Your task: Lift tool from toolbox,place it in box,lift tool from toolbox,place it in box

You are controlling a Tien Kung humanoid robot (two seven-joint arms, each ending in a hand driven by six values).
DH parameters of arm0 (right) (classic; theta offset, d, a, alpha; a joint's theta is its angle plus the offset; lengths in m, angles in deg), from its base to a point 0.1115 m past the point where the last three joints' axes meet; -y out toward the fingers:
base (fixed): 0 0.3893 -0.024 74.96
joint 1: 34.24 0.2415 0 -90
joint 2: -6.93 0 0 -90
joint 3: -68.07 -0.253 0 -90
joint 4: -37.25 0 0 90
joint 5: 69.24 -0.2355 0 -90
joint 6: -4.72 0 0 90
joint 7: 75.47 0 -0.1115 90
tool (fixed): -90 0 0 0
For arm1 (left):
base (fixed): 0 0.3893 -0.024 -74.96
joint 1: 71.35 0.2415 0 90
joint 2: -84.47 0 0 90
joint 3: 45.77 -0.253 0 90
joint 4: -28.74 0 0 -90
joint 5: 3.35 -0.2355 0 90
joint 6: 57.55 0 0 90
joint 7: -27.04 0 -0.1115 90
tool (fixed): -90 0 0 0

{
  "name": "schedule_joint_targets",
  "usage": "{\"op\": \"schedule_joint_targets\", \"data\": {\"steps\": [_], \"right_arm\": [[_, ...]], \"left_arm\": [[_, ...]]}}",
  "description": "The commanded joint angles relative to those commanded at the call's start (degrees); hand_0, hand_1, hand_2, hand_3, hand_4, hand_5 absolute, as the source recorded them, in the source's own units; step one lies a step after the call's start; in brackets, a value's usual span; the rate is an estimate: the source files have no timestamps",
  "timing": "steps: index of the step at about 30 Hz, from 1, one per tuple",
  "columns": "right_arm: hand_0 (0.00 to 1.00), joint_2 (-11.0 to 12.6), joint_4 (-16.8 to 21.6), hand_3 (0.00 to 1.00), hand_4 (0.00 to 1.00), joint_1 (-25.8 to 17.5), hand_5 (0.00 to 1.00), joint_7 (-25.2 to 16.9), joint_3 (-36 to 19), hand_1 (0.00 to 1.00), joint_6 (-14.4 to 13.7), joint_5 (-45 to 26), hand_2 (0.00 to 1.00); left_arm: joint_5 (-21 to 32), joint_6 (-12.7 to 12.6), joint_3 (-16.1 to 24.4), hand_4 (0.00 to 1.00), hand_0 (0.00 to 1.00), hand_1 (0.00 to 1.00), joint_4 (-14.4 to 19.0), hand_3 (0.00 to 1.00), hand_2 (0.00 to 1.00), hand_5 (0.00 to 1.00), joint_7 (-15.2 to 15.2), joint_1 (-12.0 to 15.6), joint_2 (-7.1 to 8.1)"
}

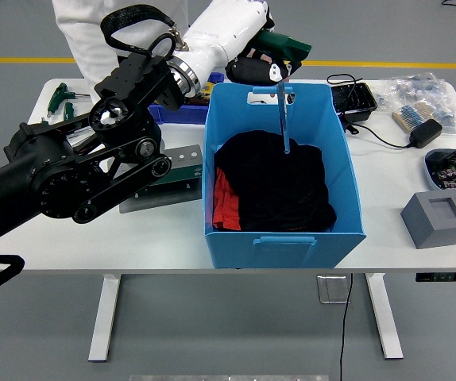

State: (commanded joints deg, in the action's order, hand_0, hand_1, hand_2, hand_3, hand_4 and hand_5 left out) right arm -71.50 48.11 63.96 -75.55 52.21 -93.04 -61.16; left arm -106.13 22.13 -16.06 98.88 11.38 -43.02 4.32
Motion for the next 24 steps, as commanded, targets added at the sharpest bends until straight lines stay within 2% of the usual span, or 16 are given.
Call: {"op": "schedule_joint_targets", "data": {"steps": [5,7,12,16,19,20,24], "right_arm": [[0.681,-0.01,0.02,0.592,0.798,0.1,0.737,0.13,-0.12,0.667,-0.1,0.2,0.745],[0.681,0.01,0.03,0.592,0.798,0.15,0.737,0.24,-0.29,0.667,-0.1,0.54,0.745],[0.681,0.07,0.06,0.592,0.798,0.25,0.737,0.4,-0.53,0.667,-0.1,1.12,0.744],[0.682,0.11,0.09,0.591,0.798,0.34,0.736,0.51,-0.67,0.668,-0.11,1.47,0.744],[0.682,0.16,0.13,0.591,0.798,0.5,0.736,0.57,-0.75,0.668,-0.16,1.66,0.744],[0.681,0.17,0.14,0.591,0.798,0.53,0.735,0.58,-0.78,0.668,-0.17,1.71,0.744],[0.681,0.25,0.18,0.591,0.798,0.68,0.735,0.63,-0.88,0.668,-0.21,1.94,0.744]], "left_arm": [[5.4,2.75,-5.78,0.669,0.143,0.002,-3.64,0.078,0.019,0.441,2.16,-1.34,-1.3],[6.94,4.78,-8.17,0.669,0.143,0.002,-5.57,0.078,0.019,0.441,3.21,-2.1,-2.11],[9.97,7.9,-11.95,0.67,0.142,0.002,-9.37,0.079,0.02,0.439,4.32,-3.38,-4.15],[13.82,12.17,-13.76,0.669,0.143,0.002,-13.19,0.079,0.02,0.439,5.33,-4.17,-6.11],[15.17,13.97,-14.22,0.669,0.143,0.002,-16.14,0.079,0.02,0.439,4.8,-4.45,-7.68],[15.34,14.38,-14.29,0.658,0.169,0.021,-16.67,0.111,0.045,0.424,4.56,-4.51,-7.98],[16.43,14.45,-15.18,0.658,0.169,0.021,-19.33,0.111,0.045,0.424,5.26,-4.76,-9.35]]}}
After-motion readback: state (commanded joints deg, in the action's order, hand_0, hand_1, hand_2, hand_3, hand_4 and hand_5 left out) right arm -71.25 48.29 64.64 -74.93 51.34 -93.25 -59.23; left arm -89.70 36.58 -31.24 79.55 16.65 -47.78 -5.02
